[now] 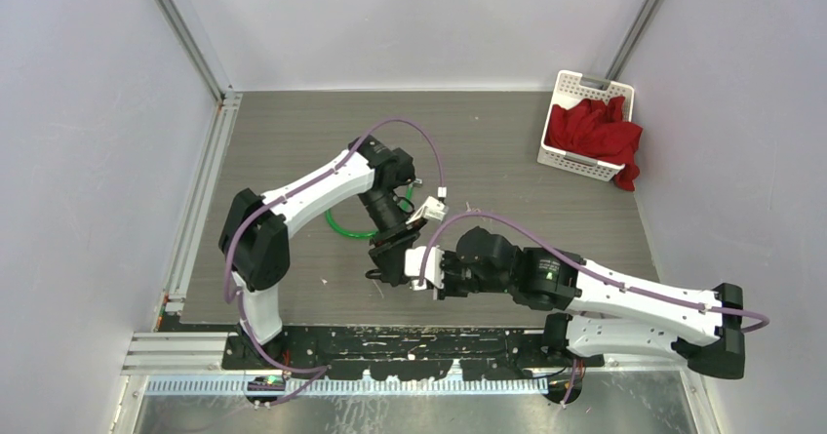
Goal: Unlock with the key
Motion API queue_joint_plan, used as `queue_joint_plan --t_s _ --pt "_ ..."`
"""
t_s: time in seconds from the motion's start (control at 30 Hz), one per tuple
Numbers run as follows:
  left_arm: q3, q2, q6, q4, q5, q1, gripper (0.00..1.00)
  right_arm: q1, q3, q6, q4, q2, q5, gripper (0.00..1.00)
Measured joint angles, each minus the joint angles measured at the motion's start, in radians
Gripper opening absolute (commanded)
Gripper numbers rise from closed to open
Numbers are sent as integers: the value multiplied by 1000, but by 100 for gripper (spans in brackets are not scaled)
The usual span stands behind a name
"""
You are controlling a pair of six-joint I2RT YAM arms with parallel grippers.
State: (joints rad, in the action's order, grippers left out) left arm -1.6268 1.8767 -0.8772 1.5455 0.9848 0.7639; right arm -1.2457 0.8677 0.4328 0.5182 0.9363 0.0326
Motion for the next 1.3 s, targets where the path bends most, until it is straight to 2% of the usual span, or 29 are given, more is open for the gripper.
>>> queue_joint_plan --t_s 0.37,0.67,1.0,1.3 --pt "-29 -23 -27 10 -29 8 0 99 -50 -37 -60 -52 141 1" --pt "-53 -32 -52 33 -26 8 0 116 -82 -27 -98 -95 166 1" --pt "-158 -19 -111 58 19 -5 0 62 -92 120 -102 -163 28 1" --pt "-182 33 -132 57 52 -11 0 -33 -57 246 -31 -132 -140 1"
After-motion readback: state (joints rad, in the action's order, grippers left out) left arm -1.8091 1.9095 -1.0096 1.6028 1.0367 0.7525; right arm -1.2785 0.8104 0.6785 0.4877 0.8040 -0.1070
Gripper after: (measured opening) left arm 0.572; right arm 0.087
